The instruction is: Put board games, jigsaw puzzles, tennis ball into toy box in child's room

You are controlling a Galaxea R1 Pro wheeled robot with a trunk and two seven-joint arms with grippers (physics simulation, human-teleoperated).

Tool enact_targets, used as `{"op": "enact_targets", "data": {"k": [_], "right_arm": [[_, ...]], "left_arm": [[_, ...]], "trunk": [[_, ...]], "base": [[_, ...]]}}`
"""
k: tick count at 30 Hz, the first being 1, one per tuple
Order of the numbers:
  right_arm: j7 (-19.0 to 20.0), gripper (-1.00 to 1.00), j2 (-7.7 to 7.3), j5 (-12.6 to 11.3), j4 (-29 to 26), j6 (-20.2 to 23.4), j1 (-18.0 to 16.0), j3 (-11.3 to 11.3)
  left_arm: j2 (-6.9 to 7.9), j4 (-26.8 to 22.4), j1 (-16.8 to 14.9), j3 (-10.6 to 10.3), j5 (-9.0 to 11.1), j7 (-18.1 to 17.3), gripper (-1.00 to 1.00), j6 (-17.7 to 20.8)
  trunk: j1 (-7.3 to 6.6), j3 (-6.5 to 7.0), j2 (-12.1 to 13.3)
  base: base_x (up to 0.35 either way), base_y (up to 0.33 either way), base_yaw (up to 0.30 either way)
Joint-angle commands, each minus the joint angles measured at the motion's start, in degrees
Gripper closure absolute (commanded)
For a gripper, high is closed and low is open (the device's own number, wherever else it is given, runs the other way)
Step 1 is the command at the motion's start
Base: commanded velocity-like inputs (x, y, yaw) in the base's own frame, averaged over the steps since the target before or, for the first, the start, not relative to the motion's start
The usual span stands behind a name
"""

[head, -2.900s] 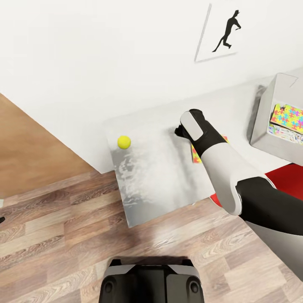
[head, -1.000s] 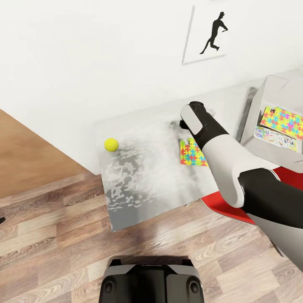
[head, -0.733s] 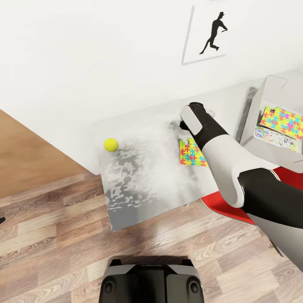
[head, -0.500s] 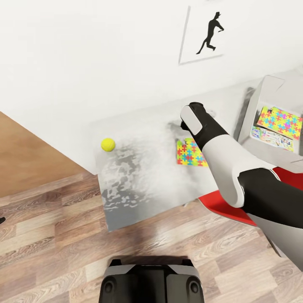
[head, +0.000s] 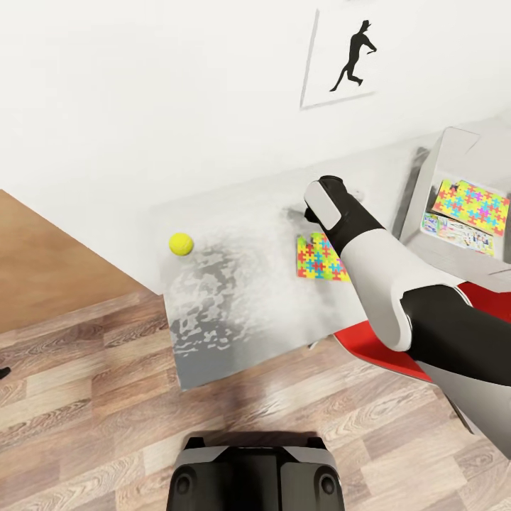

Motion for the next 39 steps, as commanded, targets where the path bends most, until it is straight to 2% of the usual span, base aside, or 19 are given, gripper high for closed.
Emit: {"op": "enact_targets", "data": {"k": [1,10,21,30,39], "right_arm": [[-0.2,-1.0,0.0,-0.2,0.0,0.4,0.0,0.2],[2.0,-1.0,-1.54,-0.1,-0.1,0.4,0.0,0.2],[4.4,-1.0,-1.96,-0.2,-0.1,0.5,0.0,0.1],[7.3,-1.0,-3.07,-0.2,0.0,0.8,0.0,0.2],[8.9,-1.0,-3.25,-0.2,0.0,1.0,0.0,0.1]], "left_arm": [[-0.19,0.0,0.0,0.0,-0.1,-0.2,-1.0,0.6],[-0.64,0.0,0.0,-0.1,-0.1,-0.2,-1.0,0.6],[-0.68,0.0,0.0,-0.1,-0.1,-0.2,-1.0,0.6],[-0.68,0.0,0.0,-0.1,-0.1,-0.2,-1.0,0.6],[-0.68,0.0,0.0,-0.1,-0.1,-0.2,-1.0,0.6]], "trunk": [[0.03,-0.07,-0.1],[0.03,-0.07,-0.1],[0.03,-0.07,-0.1],[0.03,-0.07,-0.1],[0.03,-0.07,-0.1]], "base": [[0.0,0.0,0.0],[0.0,0.0,0.0],[0.0,0.0,0.0],[0.0,0.0,0.0],[0.0,0.0,0.0]]}}
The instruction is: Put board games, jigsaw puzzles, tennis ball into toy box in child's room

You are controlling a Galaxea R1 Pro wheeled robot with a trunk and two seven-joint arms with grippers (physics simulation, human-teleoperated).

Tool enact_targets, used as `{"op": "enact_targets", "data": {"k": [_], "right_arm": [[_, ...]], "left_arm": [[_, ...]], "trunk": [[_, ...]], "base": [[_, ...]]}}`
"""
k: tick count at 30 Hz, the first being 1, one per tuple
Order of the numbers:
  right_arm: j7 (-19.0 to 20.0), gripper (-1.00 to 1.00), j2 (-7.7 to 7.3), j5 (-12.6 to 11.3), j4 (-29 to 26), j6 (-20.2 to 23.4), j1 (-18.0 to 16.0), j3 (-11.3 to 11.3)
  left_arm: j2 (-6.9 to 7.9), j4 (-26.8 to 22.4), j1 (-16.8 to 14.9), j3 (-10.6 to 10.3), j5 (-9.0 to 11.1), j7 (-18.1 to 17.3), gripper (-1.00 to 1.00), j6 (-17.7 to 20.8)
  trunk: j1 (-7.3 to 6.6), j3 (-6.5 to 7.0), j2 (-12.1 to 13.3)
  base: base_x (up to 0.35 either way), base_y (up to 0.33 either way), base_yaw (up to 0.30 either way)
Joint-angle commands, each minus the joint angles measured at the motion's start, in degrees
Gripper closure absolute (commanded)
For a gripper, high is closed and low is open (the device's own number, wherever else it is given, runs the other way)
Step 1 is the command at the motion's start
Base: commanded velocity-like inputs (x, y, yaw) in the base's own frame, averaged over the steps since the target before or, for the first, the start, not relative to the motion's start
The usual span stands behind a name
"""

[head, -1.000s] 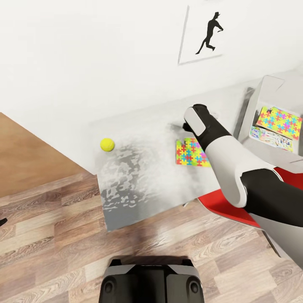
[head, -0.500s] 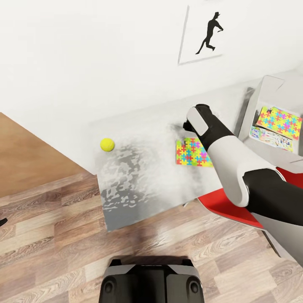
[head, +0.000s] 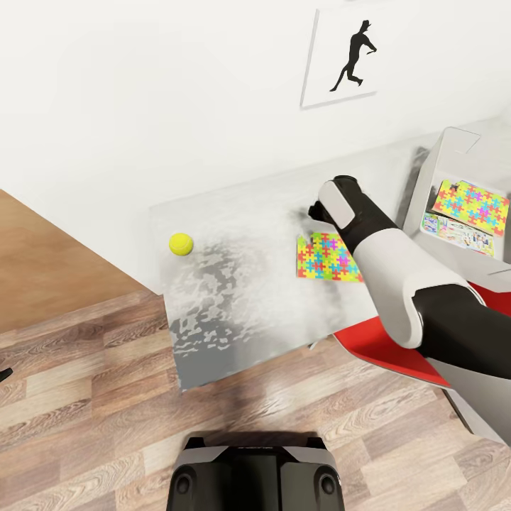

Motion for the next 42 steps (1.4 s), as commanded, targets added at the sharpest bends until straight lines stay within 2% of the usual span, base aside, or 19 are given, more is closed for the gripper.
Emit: {"op": "enact_targets", "data": {"k": [1,12,21,25,42], "right_arm": [[-0.5,-1.0,-0.12,-0.6,0.0,0.2,0.0,0.4],[-0.5,-1.0,-1.15,-0.6,0.3,0.3,0.0,0.5],[0.7,-1.0,-3.52,-0.9,0.5,0.3,0.0,0.4],[1.3,-1.0,-4.0,-0.9,0.6,0.3,0.0,0.4],[1.8,-1.0,-4.25,-1.0,0.8,0.2,0.1,0.4]], "left_arm": [[0.01,0.0,0.0,0.0,-0.1,-0.2,-1.0,0.6],[0.01,0.0,0.0,0.0,-0.1,-0.2,-1.0,0.6],[0.01,0.0,0.0,0.0,-0.1,-0.2,-1.0,0.6],[0.01,0.0,0.0,0.0,-0.1,-0.2,-1.0,0.6],[0.01,0.0,0.0,0.0,-0.1,-0.2,-1.0,0.6]], "trunk": [[0.03,-0.07,-0.1],[0.03,-0.07,-0.1],[0.03,-0.07,-0.1],[0.03,-0.07,-0.1],[0.03,-0.07,-0.1]], "base": [[0.0,0.0,0.0],[0.0,0.0,0.0],[0.0,0.0,0.0],[0.0,0.0,0.0],[0.0,0.0,0.0]]}}
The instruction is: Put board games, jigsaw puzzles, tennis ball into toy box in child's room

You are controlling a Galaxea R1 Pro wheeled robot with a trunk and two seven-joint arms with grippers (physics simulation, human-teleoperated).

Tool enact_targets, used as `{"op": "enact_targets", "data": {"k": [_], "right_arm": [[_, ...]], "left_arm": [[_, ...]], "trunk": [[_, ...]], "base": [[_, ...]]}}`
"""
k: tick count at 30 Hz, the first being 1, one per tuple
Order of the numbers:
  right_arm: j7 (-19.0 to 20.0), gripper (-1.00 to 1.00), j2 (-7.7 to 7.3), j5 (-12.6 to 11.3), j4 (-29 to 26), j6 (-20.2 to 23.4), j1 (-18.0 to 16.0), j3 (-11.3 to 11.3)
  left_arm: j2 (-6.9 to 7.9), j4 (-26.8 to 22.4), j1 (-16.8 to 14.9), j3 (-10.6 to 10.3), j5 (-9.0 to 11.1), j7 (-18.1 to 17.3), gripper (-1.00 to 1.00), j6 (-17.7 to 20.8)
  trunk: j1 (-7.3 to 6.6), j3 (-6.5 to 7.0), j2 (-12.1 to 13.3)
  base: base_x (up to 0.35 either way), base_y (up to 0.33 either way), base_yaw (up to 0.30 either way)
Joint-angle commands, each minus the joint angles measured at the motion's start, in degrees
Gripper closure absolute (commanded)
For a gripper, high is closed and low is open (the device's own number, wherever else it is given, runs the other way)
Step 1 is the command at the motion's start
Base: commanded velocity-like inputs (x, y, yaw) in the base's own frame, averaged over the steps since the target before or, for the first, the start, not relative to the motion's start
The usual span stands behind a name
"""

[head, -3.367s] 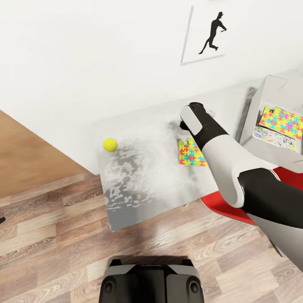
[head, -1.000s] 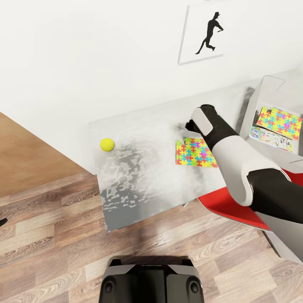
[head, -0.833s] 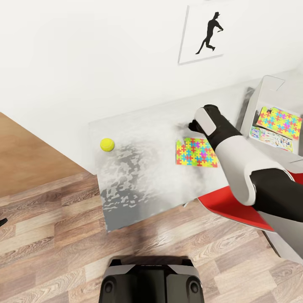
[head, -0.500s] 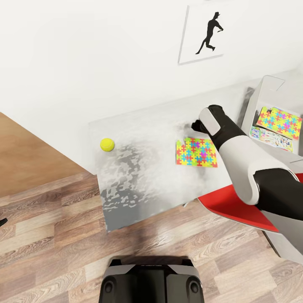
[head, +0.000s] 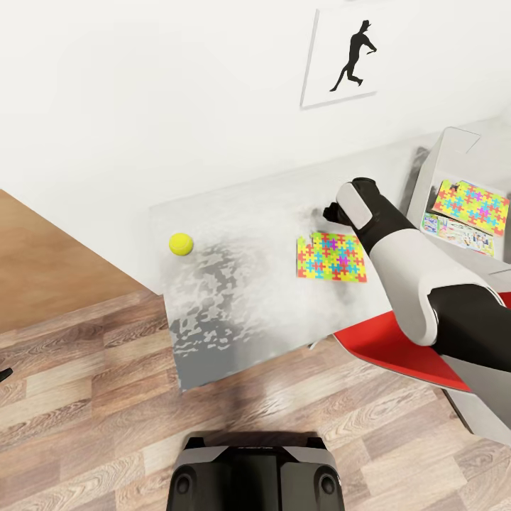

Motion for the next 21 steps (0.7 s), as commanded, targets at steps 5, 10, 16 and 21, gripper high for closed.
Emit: {"op": "enact_targets", "data": {"k": [5,10,16,21], "right_arm": [[0.5,-1.0,-0.54,-0.7,0.0,0.2,0.1,0.4],[5.6,-1.0,-1.45,-0.6,0.0,0.2,1.8,0.4],[8.3,-1.0,-1.69,-0.4,0.0,0.3,2.7,0.4],[8.9,-1.0,-1.72,-0.5,0.0,0.3,2.8,0.5]], "left_arm": [[0.01,0.0,0.0,0.0,-0.1,-0.2,-1.0,0.6],[0.01,0.0,0.0,0.0,-0.1,-0.2,-1.0,0.6],[0.01,0.0,0.0,0.0,-0.1,-0.2,-1.0,0.6],[-0.01,0.0,0.0,0.0,-0.1,-0.2,-1.0,0.6]], "trunk": [[0.03,-0.07,-0.1],[0.03,-0.07,-0.1],[0.03,-0.07,-0.1],[0.03,-0.07,-0.1]], "base": [[0.0,0.0,0.0],[0.0,0.0,0.0],[0.0,0.0,0.0],[0.0,0.0,0.0]]}}
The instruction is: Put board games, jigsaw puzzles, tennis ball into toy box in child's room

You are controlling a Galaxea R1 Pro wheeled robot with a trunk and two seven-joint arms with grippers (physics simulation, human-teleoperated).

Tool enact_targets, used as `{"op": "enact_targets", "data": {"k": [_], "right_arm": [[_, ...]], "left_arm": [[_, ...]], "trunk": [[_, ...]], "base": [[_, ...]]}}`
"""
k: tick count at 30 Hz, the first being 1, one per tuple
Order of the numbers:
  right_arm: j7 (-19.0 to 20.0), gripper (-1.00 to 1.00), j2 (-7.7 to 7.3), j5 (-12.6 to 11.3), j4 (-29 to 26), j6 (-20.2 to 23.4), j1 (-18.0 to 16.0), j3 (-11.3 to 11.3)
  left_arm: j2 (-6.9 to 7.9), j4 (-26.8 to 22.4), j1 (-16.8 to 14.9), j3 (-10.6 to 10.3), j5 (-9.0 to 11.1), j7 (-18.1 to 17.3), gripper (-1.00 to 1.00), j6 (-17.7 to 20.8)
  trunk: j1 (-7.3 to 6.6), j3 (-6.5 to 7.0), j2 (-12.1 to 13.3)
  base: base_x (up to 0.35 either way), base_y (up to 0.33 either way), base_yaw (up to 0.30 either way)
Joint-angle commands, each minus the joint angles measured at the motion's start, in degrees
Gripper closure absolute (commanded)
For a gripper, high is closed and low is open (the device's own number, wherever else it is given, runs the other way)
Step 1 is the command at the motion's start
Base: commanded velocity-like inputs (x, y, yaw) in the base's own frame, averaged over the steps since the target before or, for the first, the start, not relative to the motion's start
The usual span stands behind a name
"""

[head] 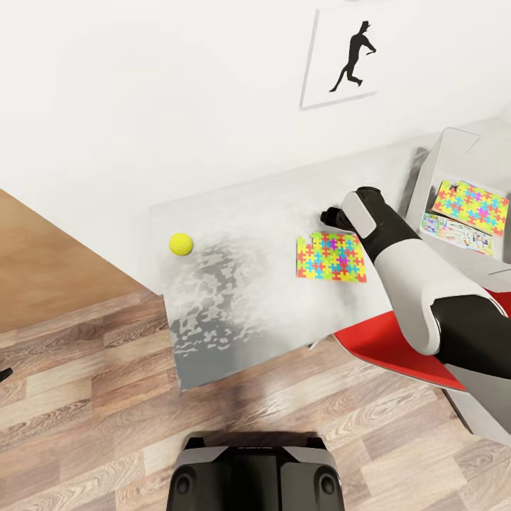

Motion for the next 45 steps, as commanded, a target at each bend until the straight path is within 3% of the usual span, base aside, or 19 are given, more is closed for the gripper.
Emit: {"op": "enact_targets", "data": {"k": [1,21,45], "right_arm": [[-0.2,-1.0,-0.02,-1.9,2.2,-0.1,0.0,0.3],[-0.2,-1.0,-0.03,-1.9,2.1,-0.1,0.0,0.4],[-0.1,-1.0,-0.03,-1.9,2.2,-0.1,0.0,0.4]], "left_arm": [[0.01,0.0,0.0,0.0,-0.1,-0.2,-1.0,0.6],[0.04,0.0,0.0,0.0,-0.1,-0.2,-1.0,0.6],[0.02,0.0,0.0,0.0,-0.1,-0.2,-1.0,0.6]], "trunk": [[0.06,-0.08,-0.1],[0.06,-0.08,-0.1],[0.06,-0.08,-0.1]], "base": [[0.0,0.0,0.0],[-0.048,0.001,0.0],[-0.013,0.1,0.0]]}}
